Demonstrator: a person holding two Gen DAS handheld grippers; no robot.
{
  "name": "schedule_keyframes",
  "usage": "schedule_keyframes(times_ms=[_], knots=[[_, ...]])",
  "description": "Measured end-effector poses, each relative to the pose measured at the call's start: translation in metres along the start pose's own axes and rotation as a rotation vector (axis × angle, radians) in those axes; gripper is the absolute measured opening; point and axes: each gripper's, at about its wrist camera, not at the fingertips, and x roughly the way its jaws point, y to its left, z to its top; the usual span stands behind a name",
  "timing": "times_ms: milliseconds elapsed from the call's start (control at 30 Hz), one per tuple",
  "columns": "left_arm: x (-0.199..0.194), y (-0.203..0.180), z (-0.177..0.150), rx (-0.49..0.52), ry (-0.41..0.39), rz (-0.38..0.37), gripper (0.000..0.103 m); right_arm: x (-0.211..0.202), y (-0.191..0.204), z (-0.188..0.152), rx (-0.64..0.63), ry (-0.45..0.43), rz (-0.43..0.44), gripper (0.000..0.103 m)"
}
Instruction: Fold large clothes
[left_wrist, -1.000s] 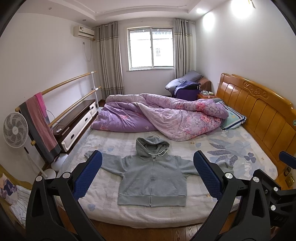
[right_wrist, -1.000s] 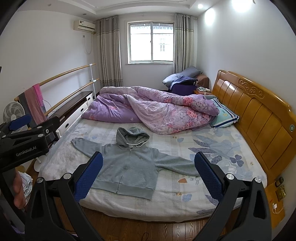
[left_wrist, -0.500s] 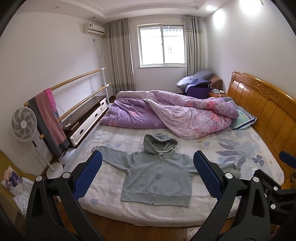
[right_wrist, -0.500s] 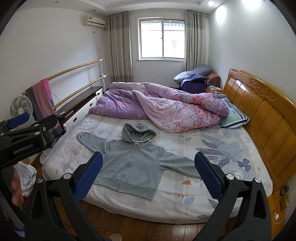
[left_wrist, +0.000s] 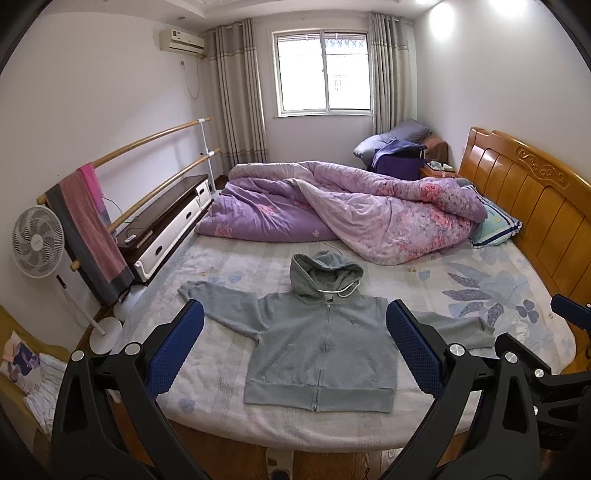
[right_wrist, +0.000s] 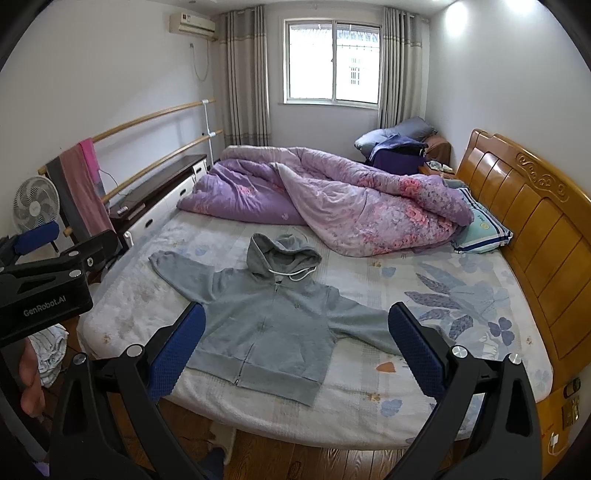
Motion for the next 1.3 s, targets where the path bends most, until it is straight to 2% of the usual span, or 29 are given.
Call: schedule_keyframes(times_ms=[133, 400, 533, 667, 800, 1067, 1300], knots=[[0.053, 0.020, 0.010, 0.006, 0.030, -0.040, 0.098, 0.045, 0.019, 0.014, 0.008, 0.021, -0.036, 0.096], [0.185, 0.069, 0.043, 0.027, 0.126, -0.196, 0.098, 0.146, 0.065, 0.050, 0.063, 0.072, -0.146, 0.096], [0.250, 0.089, 0.055, 0.056, 0.167, -0.221, 0.098, 0.200, 0.087, 0.071, 0.078, 0.106, -0.192, 0.096], [0.308, 0.113, 0.060, 0.042, 0.215, -0.255, 0.098, 0.251, 0.103, 0.086, 0.087, 0.151, -0.221, 0.096], [0.362, 0.140, 0.063, 0.028, 0.258, -0.264, 0.098, 0.304, 0.121, 0.094, 0.082, 0.223, -0.225, 0.096], [0.448, 0.186, 0.055, -0.010, 0.341, -0.234, 0.098, 0.395, 0.165, 0.093, 0.063, 0.324, -0.209, 0.096], [0.513, 0.226, 0.033, -0.059, 0.404, -0.149, 0.098, 0.470, 0.194, 0.084, 0.041, 0.394, -0.172, 0.096]])
